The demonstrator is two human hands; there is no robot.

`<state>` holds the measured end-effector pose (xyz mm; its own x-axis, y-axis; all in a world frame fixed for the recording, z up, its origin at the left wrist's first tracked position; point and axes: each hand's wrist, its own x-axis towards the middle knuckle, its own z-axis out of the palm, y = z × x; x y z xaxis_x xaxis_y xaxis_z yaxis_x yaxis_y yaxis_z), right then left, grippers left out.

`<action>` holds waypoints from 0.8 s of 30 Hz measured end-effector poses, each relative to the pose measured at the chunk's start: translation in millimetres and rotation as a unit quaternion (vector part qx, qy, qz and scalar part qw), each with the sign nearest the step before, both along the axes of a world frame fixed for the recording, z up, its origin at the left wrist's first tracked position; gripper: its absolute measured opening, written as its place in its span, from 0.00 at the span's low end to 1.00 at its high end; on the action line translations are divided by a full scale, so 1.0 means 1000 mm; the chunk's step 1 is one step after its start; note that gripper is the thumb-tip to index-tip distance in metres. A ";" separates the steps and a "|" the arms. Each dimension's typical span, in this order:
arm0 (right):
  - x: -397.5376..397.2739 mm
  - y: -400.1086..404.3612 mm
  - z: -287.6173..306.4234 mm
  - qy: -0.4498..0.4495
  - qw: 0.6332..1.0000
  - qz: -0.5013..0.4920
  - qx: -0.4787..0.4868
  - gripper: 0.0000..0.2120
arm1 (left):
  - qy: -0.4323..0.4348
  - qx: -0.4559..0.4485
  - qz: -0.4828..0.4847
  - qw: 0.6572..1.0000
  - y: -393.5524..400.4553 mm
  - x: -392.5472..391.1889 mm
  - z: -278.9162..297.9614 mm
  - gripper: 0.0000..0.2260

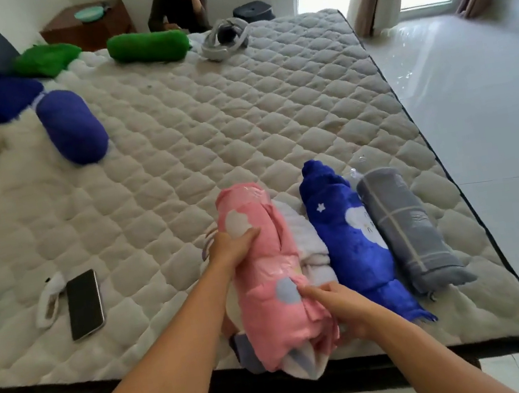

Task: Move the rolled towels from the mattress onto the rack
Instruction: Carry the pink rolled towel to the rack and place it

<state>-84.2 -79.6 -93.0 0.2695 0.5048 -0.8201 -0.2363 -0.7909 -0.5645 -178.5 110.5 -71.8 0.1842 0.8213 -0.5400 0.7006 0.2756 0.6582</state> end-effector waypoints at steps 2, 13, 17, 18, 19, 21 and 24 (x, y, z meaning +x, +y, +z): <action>-0.002 0.003 0.002 -0.006 1.000 0.003 -0.007 0.32 | -0.050 -0.063 0.043 0.996 0.004 0.000 -0.002 0.41; -0.008 0.005 -0.009 0.075 0.995 -0.048 0.045 0.27 | -0.138 -0.130 0.143 0.971 0.011 -0.011 -0.020 0.30; 0.002 -0.002 -0.002 0.045 0.995 -0.039 0.080 0.24 | -0.212 -0.112 0.194 0.951 -0.001 -0.021 -0.010 0.27; 0.005 -0.003 0.002 0.034 0.994 -0.041 0.094 0.24 | -0.228 -0.110 0.204 0.946 -0.004 -0.025 -0.005 0.26; 0.008 -0.005 0.005 0.024 0.993 -0.041 0.107 0.24 | -0.243 -0.103 0.219 0.939 -0.007 -0.029 0.000 0.26; 0.012 -0.009 0.014 0.005 0.991 -0.037 0.130 0.26 | -0.268 -0.081 0.258 0.925 -0.017 -0.039 0.012 0.29; 0.013 -0.016 0.027 -0.032 0.987 -0.012 0.159 0.27 | -0.290 -0.053 0.319 0.901 -0.040 -0.058 0.027 0.34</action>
<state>-71.2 -95.9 -65.9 0.3312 0.7266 -0.6020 -0.2085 -0.5658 -0.7977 -236.1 70.4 -44.5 -0.0297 0.8091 -0.5870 -0.0768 0.5837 0.8084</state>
